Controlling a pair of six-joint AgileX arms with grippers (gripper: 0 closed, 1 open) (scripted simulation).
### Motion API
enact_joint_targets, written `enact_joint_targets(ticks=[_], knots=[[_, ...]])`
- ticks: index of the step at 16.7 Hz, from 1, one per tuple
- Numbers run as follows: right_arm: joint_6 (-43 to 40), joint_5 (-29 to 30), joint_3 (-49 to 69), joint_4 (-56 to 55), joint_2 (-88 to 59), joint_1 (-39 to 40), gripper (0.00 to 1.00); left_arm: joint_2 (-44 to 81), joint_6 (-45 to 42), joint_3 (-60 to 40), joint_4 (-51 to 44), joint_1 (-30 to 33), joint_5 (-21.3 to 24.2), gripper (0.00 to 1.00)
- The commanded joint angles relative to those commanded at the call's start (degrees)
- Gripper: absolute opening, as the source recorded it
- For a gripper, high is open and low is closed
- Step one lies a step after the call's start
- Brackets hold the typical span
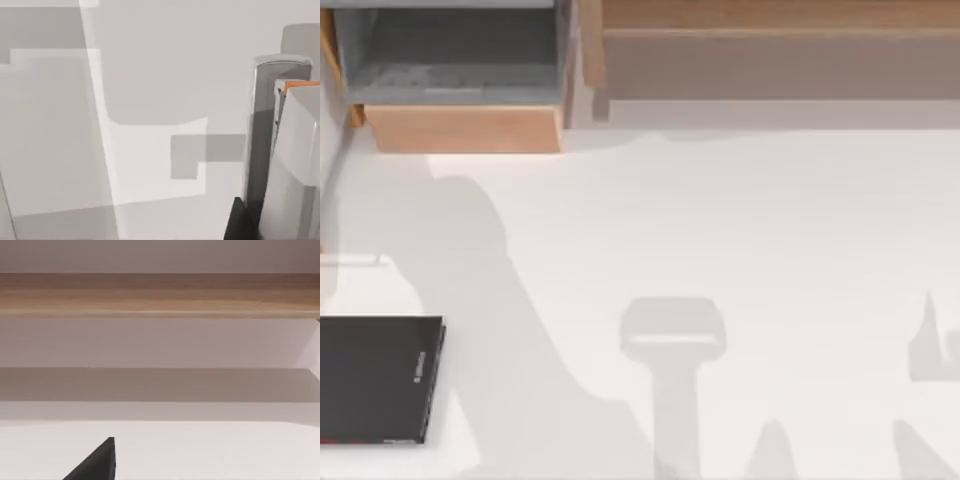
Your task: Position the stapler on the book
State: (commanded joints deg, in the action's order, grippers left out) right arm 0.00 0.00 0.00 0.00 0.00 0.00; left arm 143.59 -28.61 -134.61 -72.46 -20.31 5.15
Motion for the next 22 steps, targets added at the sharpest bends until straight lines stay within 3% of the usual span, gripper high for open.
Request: enact_joint_targets(ticks=[6, 14, 22], knots=[[0.0, 0.0, 0.0, 0.0, 0.0, 0.0, 1.00, -18.7, 6.5, 15.1, 8.3, 3.3, 0.5, 0.00], [0.0, 0.0, 0.0, 0.0, 0.0, 0.0, 1.00, -43.8, 16.1, 45.5, 16.3, 11.9, -1.1, 0.00], [0.0, 0.0, 0.0, 0.0, 0.0, 0.0, 1.00, -57.4, 24.3, 75.0, 19.7, 18.2, -4.6, 0.00]])
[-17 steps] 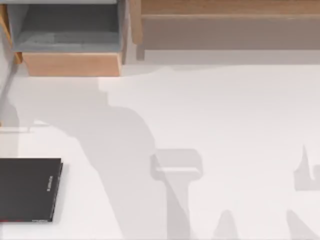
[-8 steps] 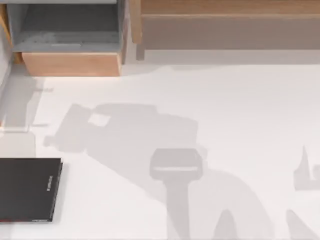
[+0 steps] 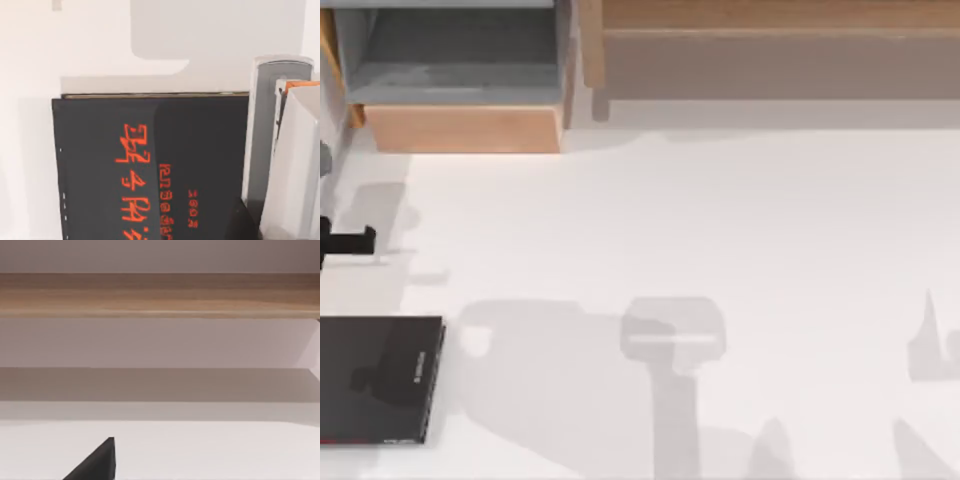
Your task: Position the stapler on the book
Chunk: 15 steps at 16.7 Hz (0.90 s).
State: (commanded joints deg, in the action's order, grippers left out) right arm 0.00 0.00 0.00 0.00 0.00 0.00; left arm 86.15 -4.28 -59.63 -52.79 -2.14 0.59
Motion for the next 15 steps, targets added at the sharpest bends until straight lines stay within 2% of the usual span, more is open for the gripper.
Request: enact_joint_targets(ticks=[4, 11, 15], knots=[[0.0, 0.0, 0.0, 0.0, 0.0, 0.0, 1.00, -2.4, 1.9, 7.2, 0.2, 1.0, -1.1, 0.00], [0.0, 0.0, 0.0, 0.0, 0.0, 0.0, 1.00, -2.2, 2.0, 7.8, 0.4, 0.8, -1.1, 0.00], [0.0, 0.0, 0.0, 0.0, 0.0, 0.0, 1.00, -0.2, 1.9, 10.9, 6.0, 0.9, -1.1, 0.00]])
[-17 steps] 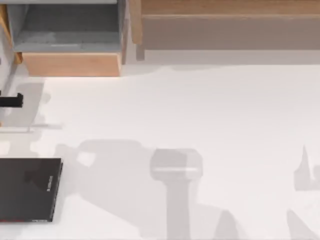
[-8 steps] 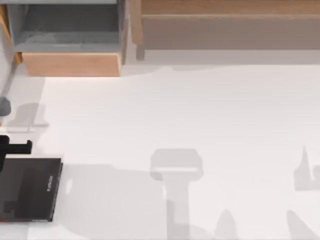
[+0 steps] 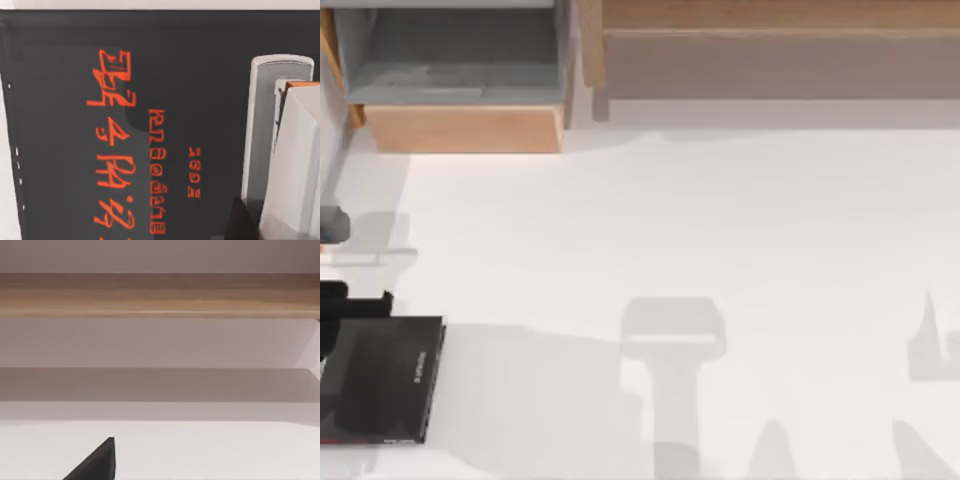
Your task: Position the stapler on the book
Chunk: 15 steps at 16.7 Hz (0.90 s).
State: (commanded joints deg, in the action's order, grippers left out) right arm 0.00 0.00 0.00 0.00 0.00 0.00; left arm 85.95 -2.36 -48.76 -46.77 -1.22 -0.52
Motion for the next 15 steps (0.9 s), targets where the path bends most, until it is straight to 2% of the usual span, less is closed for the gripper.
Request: enact_joint_targets(ticks=[5, 15], knots=[[0.0, 0.0, 0.0, 0.0, 0.0, 0.0, 1.00, 0.9, 0.0, 1.2, 1.8, 0.0, 0.0, 0.00], [0.0, 0.0, 0.0, 0.0, 0.0, 0.0, 1.00, 0.9, 0.0, 1.2, 1.8, 0.0, 0.0, 0.75]])
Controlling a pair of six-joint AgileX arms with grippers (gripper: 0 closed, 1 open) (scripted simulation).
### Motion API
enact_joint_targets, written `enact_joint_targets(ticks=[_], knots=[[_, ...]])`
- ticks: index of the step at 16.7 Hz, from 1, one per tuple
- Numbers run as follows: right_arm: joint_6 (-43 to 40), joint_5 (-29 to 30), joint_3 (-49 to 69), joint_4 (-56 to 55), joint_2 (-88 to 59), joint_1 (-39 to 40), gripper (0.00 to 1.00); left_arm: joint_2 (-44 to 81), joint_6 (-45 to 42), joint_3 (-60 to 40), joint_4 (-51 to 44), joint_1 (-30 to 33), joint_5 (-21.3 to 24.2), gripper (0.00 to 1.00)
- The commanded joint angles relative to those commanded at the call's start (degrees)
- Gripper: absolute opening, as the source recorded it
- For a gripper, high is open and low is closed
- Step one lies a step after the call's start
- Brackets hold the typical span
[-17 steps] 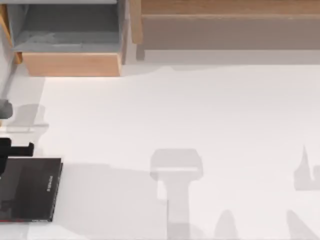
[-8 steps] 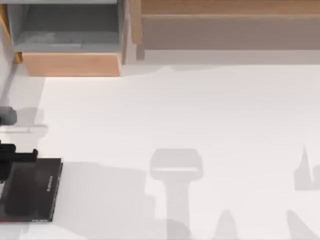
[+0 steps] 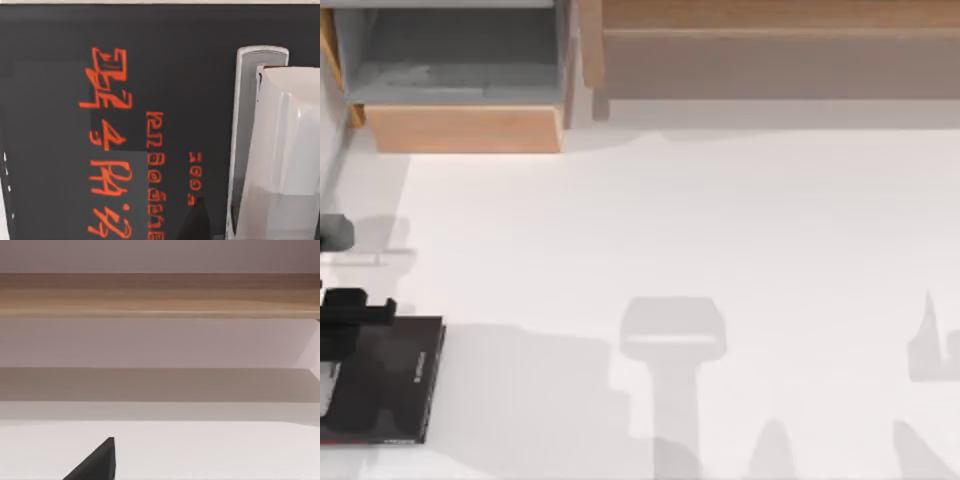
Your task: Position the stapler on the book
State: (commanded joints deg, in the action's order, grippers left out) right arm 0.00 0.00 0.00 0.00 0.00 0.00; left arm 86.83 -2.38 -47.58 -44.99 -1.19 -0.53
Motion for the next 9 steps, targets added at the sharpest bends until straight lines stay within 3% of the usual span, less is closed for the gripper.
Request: enact_joint_targets(ticks=[3, 9], knots=[[0.0, 0.0, 0.0, 0.0, 0.0, 0.0, 1.00, 0.0, 0.0, 0.0, 0.0, 0.0, 0.0, 0.98], [0.0, 0.0, 0.0, 0.0, 0.0, 0.0, 1.00, 0.0, 0.0, 0.0, 0.0, 0.0, 0.0, 1.00]])
